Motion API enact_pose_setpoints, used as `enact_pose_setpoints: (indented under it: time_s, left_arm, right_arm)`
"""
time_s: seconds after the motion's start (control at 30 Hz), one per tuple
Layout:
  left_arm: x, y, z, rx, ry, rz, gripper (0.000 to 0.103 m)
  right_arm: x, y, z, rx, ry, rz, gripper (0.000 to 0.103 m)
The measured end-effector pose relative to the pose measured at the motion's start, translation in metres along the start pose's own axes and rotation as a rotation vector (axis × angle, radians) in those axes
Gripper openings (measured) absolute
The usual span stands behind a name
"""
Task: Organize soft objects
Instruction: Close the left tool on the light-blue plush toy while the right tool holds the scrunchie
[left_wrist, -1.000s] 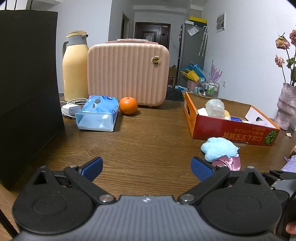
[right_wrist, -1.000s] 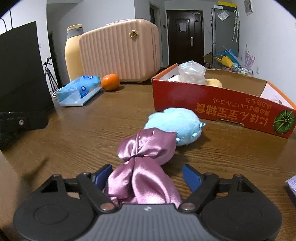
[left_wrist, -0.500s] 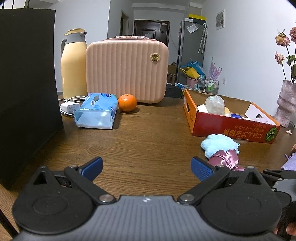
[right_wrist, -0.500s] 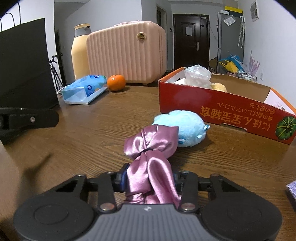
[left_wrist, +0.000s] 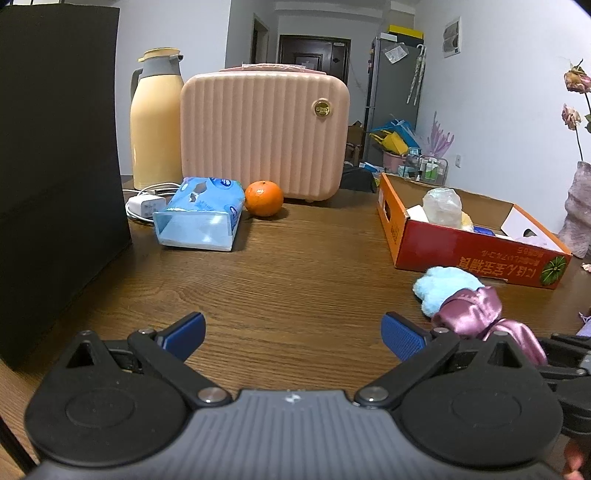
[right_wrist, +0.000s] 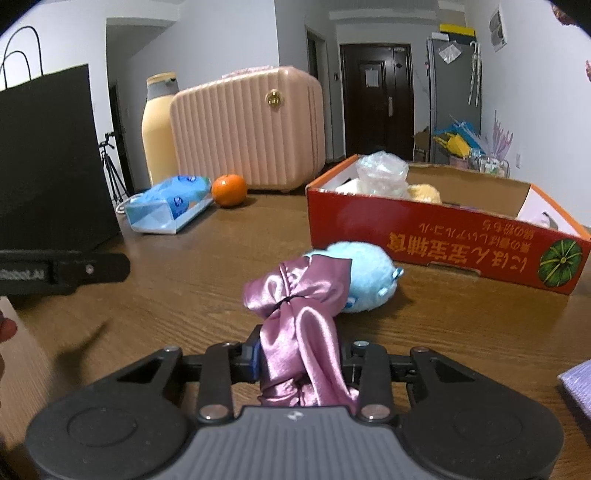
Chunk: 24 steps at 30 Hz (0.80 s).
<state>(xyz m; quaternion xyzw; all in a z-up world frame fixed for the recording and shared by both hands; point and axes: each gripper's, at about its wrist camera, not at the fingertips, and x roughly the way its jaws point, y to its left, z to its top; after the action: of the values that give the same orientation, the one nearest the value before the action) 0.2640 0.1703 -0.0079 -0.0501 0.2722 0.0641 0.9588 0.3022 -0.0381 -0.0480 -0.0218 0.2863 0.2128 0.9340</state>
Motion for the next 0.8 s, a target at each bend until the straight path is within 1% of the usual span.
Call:
enact_pose_setpoints:
  time_s: [0.27, 0.47, 0.8]
  left_arm:
    - [0.006, -0.007, 0.002, 0.009, 0.009, 0.003, 0.103]
    - [0.016, -0.015, 0.007, -0.004, 0.033, -0.008, 0.103]
    - [0.033, -0.049, 0.013, 0.043, 0.053, -0.042, 0.103]
  right_arm:
    - [-0.013, -0.022, 0.004, 0.021, -0.058, -0.018, 0.033]
    - [-0.018, -0.042, 0.006, 0.044, -0.082, -0.043, 0.033]
    - [-0.022, -0.073, 0.008, 0.075, -0.108, -0.087, 0.033]
